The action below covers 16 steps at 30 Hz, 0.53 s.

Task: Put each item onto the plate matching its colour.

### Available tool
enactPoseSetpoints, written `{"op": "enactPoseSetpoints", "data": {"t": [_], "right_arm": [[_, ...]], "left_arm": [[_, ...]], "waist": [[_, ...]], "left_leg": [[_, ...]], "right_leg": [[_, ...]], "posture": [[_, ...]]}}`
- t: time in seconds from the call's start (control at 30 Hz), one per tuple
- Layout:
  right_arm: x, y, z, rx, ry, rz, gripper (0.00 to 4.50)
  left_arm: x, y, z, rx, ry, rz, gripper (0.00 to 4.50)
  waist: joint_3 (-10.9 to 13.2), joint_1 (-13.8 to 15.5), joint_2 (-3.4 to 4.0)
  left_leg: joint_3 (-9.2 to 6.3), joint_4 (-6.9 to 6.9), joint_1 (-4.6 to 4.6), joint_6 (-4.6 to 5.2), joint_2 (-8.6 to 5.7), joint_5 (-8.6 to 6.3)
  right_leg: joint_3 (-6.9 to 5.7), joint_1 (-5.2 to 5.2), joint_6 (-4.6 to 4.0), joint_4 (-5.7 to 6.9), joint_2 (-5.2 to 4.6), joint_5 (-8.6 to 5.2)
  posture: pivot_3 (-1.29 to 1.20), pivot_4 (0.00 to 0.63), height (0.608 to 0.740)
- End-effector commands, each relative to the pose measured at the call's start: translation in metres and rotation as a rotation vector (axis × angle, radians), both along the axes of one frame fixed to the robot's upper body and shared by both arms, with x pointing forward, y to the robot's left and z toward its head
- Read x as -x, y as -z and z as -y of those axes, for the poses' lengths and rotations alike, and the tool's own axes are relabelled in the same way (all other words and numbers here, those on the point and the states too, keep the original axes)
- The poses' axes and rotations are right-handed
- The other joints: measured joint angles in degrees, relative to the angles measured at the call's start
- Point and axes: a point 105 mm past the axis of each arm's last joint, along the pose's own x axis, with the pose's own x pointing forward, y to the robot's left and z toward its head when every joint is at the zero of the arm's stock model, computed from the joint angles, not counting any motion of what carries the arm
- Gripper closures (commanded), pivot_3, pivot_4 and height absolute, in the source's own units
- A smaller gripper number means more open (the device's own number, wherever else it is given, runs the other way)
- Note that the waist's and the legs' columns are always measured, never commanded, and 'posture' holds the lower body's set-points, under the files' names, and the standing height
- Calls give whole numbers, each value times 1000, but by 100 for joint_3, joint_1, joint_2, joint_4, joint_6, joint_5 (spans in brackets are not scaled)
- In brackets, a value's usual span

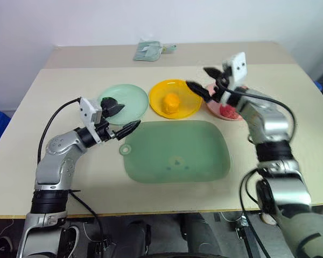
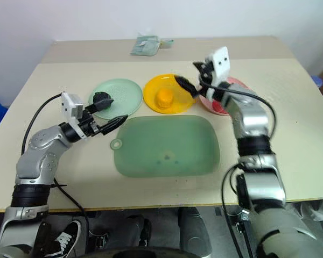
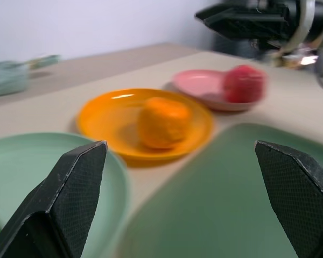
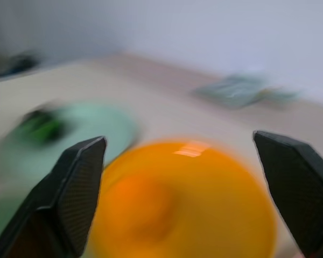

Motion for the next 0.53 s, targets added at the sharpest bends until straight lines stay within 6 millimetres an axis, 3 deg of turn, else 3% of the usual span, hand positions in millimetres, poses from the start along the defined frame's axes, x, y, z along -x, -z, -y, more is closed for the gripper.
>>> {"op": "enactPoseSetpoints", "data": {"t": [0.03, 0.2, 0.33, 0.53], "right_arm": [[37, -7, 0, 55, -117, -9, 73], [74, 8, 16, 205, -102, 3, 73], [98, 13, 23, 228, -117, -30, 73], [94, 11, 22, 270, -79, -2, 73]], "left_arm": [[6, -10, 2, 19, 60, 36, 0], [13, 2, -1, 10, 183, -14, 0], [11, 1, -5, -34, 236, -24, 0], [-3, -10, -2, -22, 229, 28, 0]], "waist": [[0, 41, 0], [0, 73, 0], [0, 86, 0], [-1, 96, -2]], "left_leg": [[4, 5, 0, 2, -1, -1], [8, 5, 18, 15, 5, -8], [6, 5, 24, 18, 10, -10], [4, 8, 30, 18, 8, -10]], "right_leg": [[3, 1, 0, 1, -1, 0], [5, 6, 1, 1, 8, 0], [2, 12, 1, 5, 14, 0], [0, 22, 1, 2, 11, 0]], "posture": [[0, 150, 740], [0, 150, 740], [0, 150, 740], [0, 150, 740]]}}
